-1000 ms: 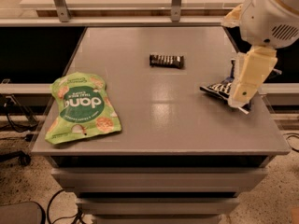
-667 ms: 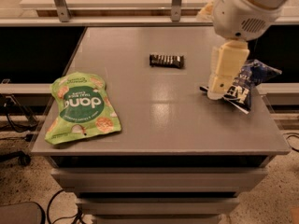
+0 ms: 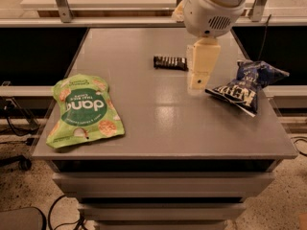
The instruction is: Move rxbar chocolate near green rice chip bag
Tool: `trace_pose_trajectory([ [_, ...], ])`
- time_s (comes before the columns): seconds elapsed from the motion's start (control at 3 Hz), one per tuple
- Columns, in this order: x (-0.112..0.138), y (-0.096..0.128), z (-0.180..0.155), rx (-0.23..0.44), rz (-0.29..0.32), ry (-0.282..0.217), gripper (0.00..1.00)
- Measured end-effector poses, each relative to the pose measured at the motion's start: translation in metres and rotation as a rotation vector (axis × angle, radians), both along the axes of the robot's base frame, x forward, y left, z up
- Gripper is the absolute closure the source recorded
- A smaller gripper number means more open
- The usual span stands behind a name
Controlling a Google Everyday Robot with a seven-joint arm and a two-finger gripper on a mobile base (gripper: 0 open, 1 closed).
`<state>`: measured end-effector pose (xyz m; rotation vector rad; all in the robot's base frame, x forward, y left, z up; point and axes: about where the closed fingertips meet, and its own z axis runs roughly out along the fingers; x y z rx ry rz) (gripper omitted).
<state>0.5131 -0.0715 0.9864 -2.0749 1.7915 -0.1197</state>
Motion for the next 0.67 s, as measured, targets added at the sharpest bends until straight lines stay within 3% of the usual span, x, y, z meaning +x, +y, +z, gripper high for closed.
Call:
trace_pose_trajectory([
  [0.33,0.011,0.006,0.0,-0.006,0.018,-0.022,0.0],
  [0.67,0.042,0.017,-0.008,-0.047,0.084,-0.032,0.0],
])
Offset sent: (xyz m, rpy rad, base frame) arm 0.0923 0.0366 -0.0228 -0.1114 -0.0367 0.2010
